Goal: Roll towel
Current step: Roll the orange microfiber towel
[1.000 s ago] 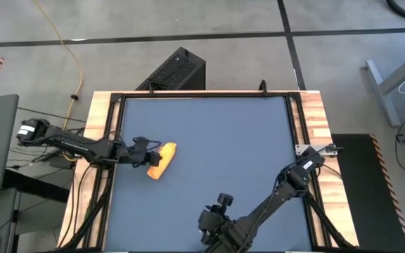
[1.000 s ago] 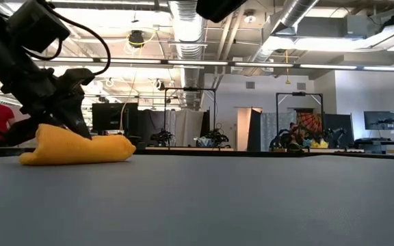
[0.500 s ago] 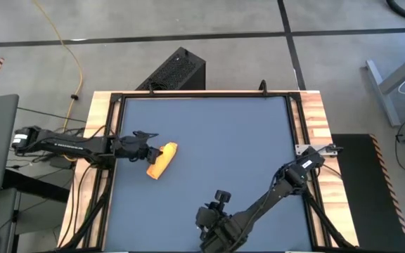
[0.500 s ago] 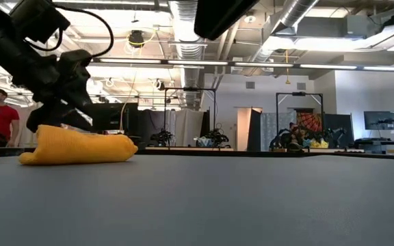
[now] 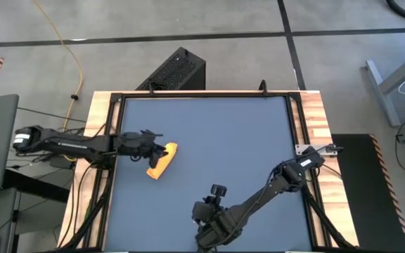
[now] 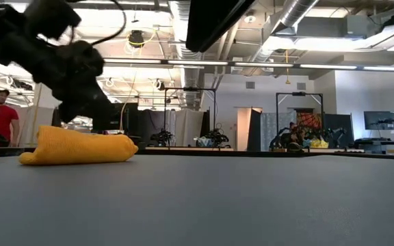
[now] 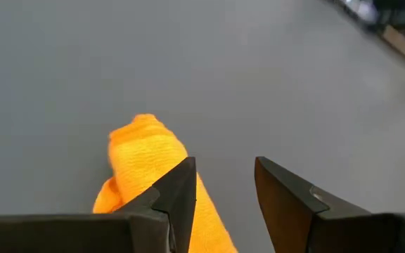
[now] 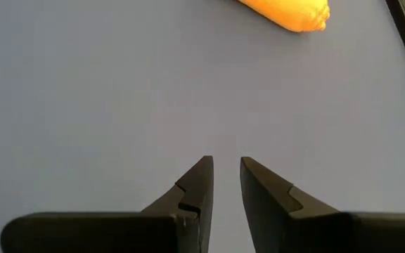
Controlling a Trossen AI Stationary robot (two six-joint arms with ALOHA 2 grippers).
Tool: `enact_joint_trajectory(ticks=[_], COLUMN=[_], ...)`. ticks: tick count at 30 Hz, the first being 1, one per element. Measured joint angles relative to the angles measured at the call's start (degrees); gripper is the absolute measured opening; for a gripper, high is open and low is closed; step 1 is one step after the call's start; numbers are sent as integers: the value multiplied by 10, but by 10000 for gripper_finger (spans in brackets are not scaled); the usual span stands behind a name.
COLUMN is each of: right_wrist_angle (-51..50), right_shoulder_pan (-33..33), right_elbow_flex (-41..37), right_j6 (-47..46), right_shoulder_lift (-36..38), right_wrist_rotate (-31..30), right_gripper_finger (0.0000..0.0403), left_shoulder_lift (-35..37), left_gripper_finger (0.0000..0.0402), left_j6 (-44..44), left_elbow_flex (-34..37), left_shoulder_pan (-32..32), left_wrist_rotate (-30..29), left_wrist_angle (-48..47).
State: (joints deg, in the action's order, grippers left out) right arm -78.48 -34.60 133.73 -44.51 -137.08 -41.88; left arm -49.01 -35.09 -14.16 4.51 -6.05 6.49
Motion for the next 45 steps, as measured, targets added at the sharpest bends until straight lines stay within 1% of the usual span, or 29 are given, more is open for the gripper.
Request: enact_joint_trajectory(ticks=[3, 7, 9, 12, 15, 19, 21, 24, 27, 29, 30, 33, 37, 41, 43, 45], right_wrist_angle=[-7, -8, -10, -21, -27, -35, -45, -57, -79, -100, -110, -115, -115, -115, -115, -115], right_shoulder_pan=[9, 21, 26, 30, 34, 32, 32, 32, 32, 33, 33, 39, 55, 81, 93, 105], right_elbow_flex=[0, 0, 0, 0, 0, 0, 0, 0, 0, 0, 0, 0, 0, 0, 0, 0], right_j6=[0, 0, 1, 1, 2, 14, 15, 15, 15, 15, 15, 16, 34, 80, 98, 125], right_shoulder_lift=[0, 0, 0, 0, 0, 0, 0, 0, 0, 0, 0, 2, 15, 38, 55, 77], right_wrist_rotate=[1, 8, 16, 17, 17, 8, 2, 0, -5, -14, -20, -30, -42, -43, -42, -39], right_gripper_finger=[97, 97, 97, 97, 97, 97, 97, 97, 97, 97, 97, 97, 94, 84, 77, 71], left_shoulder_lift=[-76, -159, -195, -247, -298, -355, -375, -384, -382, -378, -375, -358, -309, -252, -237, -233], left_gripper_finger=[132, 132, 132, 132, 132, 132, 132, 132, 132, 132, 132, 132, 132, 132, 132, 132], left_j6=[49, 118, 151, 193, 219, 224, 224, 212, 195, 191, 189, 188, 180, 179, 176, 160], left_elbow_flex=[-36, -108, -146, -190, -213, -225, -232, -244, -258, -265, -267, -267, -267, -261, -243, -214], left_shoulder_pan=[0, 0, 0, 0, 0, 0, 0, 0, 1, 2, 2, 2, -6, -15, -27, -53], left_wrist_rotate=[20, 29, 30, 39, 42, 40, 18, -37, -96, -123, -128, -125, -123, -124, -102, -77], left_wrist_angle=[1, -4, -28, -88, -114, -115, -114, -145, -209, -257, -272, -297, -292, -238, -193, -149])
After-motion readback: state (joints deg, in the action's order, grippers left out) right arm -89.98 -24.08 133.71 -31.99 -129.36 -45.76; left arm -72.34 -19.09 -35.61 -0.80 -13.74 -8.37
